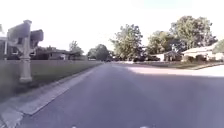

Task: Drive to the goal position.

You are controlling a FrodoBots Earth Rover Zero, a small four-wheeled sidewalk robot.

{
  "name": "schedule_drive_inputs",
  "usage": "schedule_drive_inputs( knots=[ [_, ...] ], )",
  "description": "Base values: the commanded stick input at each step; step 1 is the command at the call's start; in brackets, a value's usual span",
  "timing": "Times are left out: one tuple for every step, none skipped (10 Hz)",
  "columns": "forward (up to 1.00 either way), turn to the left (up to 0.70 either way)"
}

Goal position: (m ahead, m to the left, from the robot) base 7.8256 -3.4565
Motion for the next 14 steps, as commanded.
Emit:
schedule_drive_inputs(
  knots=[
    [1.0,0.0],
    [1.0,0.0],
    [1.0,0.0],
    [1.0,0.0],
    [1.0,0.0],
    [1.0,0.0],
    [1.0,0.0],
    [0.99,0.0],
    [0.96,0.0],
    [0.93,0.0],
    [0.91,0.0],
    [0.89,0.0],
    [0.88,0.0],
    [0.87,0.0]
  ],
)
